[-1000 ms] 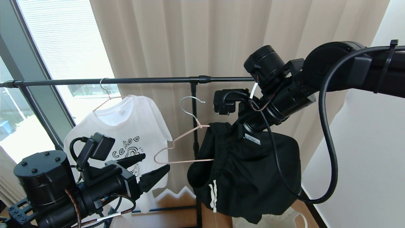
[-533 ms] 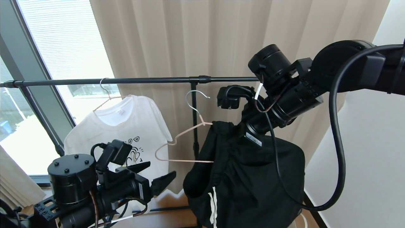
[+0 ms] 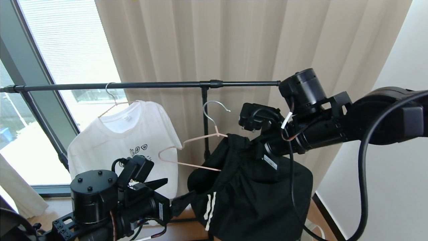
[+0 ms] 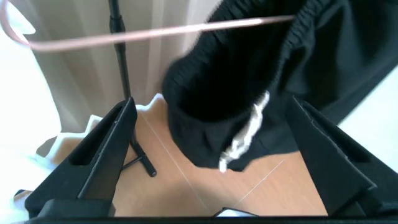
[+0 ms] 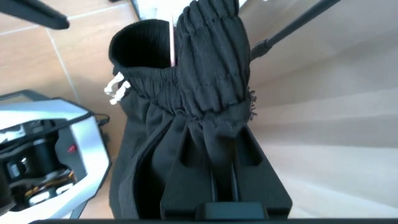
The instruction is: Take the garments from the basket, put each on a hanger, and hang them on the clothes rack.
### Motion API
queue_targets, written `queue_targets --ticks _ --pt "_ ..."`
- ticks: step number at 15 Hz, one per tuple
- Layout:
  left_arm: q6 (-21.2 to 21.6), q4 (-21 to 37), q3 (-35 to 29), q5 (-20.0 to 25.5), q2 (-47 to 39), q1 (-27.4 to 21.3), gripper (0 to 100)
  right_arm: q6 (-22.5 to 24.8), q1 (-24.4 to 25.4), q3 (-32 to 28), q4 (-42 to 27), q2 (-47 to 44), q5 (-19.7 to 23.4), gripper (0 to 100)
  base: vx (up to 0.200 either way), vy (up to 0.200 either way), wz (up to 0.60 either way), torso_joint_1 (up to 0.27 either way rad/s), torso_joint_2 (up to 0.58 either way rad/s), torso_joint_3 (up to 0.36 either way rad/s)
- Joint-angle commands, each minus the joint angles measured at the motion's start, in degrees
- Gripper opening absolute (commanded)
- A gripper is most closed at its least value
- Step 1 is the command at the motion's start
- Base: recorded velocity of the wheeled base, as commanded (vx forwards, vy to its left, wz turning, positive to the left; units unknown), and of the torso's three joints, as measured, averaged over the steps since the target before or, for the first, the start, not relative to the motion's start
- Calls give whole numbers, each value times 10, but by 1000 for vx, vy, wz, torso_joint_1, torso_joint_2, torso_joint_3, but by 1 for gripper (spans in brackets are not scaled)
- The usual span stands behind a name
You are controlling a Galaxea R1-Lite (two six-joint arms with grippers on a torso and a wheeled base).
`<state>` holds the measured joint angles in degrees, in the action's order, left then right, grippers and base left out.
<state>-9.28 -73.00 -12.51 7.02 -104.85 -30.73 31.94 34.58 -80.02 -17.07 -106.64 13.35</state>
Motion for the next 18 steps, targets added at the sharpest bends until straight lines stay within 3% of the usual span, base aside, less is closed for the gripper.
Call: queue_targets --ticks 1,4,10,18 --pt "0 0 0 0 -13 -1 100 0 -1 91 50 64 5 0 0 0 0 0 0 0" --pt "-2 0 -3 -1 -40 -2 100 1 -6 177 154 102 14 0 0 0 0 0 0 0" --pt "-48 -1 -23 -2 -88 -2 100 -1 -6 188 161 115 18 0 0 0 0 0 0 0" --pt "-50 -5 -23 -22 -105 -21 100 -33 10 189 162 133 21 0 0 0 0 0 0 0"
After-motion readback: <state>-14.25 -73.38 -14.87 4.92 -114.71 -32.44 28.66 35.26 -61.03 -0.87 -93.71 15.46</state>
